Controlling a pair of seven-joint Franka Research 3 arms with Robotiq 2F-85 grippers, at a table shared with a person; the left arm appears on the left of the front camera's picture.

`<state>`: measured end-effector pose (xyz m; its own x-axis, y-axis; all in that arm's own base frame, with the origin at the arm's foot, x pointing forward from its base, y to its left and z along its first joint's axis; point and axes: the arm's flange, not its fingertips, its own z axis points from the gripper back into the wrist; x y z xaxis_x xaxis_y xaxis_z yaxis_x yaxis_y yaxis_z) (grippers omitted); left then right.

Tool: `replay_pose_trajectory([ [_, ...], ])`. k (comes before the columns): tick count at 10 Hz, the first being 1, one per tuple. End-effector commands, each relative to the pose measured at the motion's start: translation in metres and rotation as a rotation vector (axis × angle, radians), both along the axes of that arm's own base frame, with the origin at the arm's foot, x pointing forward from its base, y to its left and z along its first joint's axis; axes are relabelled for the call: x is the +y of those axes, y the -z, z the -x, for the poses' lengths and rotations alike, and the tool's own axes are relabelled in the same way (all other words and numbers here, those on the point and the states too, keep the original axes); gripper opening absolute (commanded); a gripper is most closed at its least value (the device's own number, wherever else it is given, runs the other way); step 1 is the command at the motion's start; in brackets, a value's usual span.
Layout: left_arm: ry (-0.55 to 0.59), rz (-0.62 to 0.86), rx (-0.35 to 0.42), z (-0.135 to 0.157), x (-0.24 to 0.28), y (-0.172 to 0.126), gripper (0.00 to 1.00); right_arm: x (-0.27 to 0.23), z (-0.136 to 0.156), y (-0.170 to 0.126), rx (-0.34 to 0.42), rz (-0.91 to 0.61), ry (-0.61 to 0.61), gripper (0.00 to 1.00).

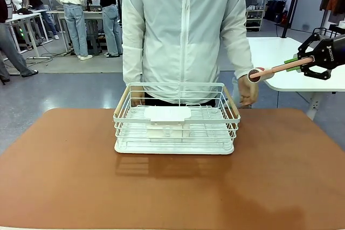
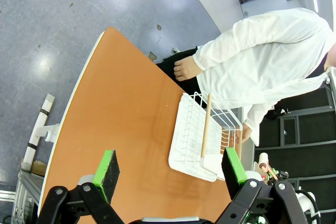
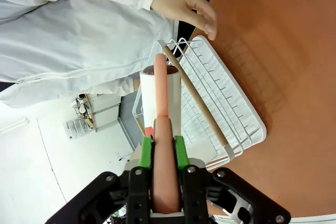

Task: Clean the table.
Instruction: Pick up the Lint Roller when the human hands it over, then clean the table with the Lint Roller when the human lifts the Dish drying rack.

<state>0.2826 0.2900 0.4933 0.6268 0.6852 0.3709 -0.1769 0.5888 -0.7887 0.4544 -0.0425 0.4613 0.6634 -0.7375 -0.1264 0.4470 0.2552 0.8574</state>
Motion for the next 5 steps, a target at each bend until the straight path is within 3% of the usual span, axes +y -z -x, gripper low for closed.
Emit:
replay_pose_trajectory([
  [1,0.015,0.002,-0.025,-0.0004,0.0042,0.0021,1.00,0.0013,0.0002,-0.0026,0.004,-0.012,0.000,0.06],
  [5,0.015,0.002,-0.025,-0.0004,0.0042,0.0021,1.00,0.0013,0.0002,-0.0026,0.004,-0.012,0.000,0.06],
])
